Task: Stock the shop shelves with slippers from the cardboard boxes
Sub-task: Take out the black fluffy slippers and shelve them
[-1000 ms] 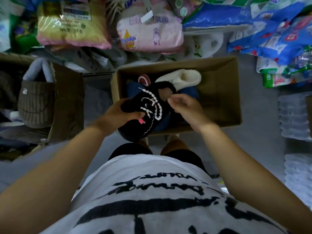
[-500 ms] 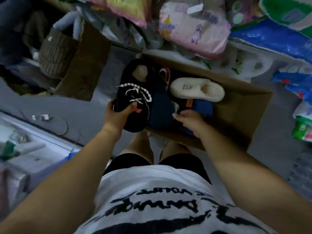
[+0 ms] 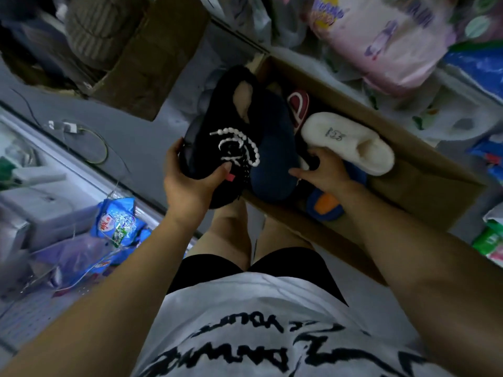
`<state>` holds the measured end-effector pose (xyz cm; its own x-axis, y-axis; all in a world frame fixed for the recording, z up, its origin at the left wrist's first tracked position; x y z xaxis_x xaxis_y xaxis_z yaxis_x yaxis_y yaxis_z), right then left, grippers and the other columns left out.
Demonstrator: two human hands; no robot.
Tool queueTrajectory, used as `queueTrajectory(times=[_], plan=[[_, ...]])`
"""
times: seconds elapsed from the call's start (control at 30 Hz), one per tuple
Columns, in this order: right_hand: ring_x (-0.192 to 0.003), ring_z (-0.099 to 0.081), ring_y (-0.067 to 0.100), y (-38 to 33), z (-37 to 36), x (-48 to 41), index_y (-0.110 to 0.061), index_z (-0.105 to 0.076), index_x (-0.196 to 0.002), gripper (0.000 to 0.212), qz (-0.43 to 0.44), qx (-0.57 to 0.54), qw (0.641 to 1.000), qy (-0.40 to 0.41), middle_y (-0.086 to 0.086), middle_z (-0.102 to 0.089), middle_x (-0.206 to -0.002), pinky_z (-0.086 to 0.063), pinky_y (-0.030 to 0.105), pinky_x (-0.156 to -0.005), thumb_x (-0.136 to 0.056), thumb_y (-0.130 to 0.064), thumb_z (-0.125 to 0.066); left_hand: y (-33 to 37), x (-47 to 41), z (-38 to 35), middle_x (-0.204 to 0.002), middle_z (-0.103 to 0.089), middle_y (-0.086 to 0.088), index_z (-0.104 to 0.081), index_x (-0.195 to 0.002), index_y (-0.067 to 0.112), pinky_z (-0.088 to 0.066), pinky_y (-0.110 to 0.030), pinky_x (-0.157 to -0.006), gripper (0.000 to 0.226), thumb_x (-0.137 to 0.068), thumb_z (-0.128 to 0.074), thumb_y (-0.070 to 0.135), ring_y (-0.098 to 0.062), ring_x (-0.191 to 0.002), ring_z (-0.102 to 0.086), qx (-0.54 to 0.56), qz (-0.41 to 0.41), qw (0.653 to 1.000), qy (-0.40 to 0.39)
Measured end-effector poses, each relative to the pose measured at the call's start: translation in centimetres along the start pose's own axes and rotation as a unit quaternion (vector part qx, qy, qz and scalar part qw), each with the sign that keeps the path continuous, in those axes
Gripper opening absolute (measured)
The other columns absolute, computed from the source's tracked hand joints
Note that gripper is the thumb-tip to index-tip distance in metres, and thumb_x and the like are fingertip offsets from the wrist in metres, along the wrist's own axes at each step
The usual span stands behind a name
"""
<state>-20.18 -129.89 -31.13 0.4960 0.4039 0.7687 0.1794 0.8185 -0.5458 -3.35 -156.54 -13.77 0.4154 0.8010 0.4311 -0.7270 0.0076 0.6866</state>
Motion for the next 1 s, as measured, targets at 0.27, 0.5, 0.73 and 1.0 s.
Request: queueTrajectory(times=[0.27, 0.5, 0.73, 1.0], plan=[[-0.149, -0.031, 0.025, 0.6, -2.3, -3.2, -0.023, -0.025, -0.16, 0.143, -0.053, 0.092, 0.983, -0.147, 0.001, -0.032, -0.164, -0.03, 0.049, -0.121, -0.046, -0.099, -0.065, -1.4, 0.5, -1.0, -0.135, -0.059, 0.01, -0.047, -0.141, 0.022, -0.047, -0.022, -0.105, 0.088, -0.067, -0.095, 0.026, 0.001, -0.123, -0.057, 0.006, 0.016, 1.0, -0.022], [-0.145, -0.037, 0.027, -0.7, -2.7, -3.2, -0.019, -0.026, -0.159, 0.131, -0.028, 0.14, 0.968, -0.206, 0.003, -0.038, -0.16, -0.033, 0.043, -0.119, -0.056, -0.081, -0.079, -1.4, 0.1, -0.9, -0.135, -0.06, 0.009, -0.046, -0.142, 0.023, -0.05, -0.028, -0.105, 0.089, -0.068, -0.095, 0.027, -0.001, -0.122, -0.058, -0.002, 0.019, 0.999, -0.041], [-0.142, -0.042, 0.017, 0.7, 0.4, -0.2, -0.031, -0.036, -0.154, 0.125, 0.011, 0.121, 0.98, -0.154, -0.009, -0.045, -0.154, -0.039, 0.045, -0.116, -0.051, -0.087, -0.078, -1.4, 0.1, -1.5, -0.127, -0.063, 0.014, -0.048, -0.137, 0.024, -0.052, -0.025, -0.101, 0.086, -0.066, -0.096, 0.028, 0.001, -0.117, -0.061, 0.006, 0.035, 0.998, -0.049], [-0.094, -0.067, 0.005, -1.6, 1.5, 6.5, -0.029, -0.065, -0.116, 0.06, 0.006, 0.005, 0.988, -0.155, -0.016, -0.07, -0.097, -0.051, 0.023, -0.08, -0.068, -0.059, -0.087, 0.2, 1.1, -1.7, -0.121, -0.06, 0.016, -0.046, -0.138, 0.021, -0.048, -0.001, -0.076, 0.082, -0.071, -0.093, 0.024, 0.005, -0.108, -0.059, 0.037, 0.042, 0.996, -0.067]])
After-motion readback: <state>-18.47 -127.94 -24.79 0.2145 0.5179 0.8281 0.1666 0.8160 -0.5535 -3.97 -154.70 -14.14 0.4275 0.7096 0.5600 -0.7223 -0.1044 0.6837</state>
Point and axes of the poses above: each hand's wrist, its own x-axis away from the middle knuckle, its own z-axis out of the back of the hand, y = z × x, the point moved 10 cm from there along -x, towards the middle knuckle
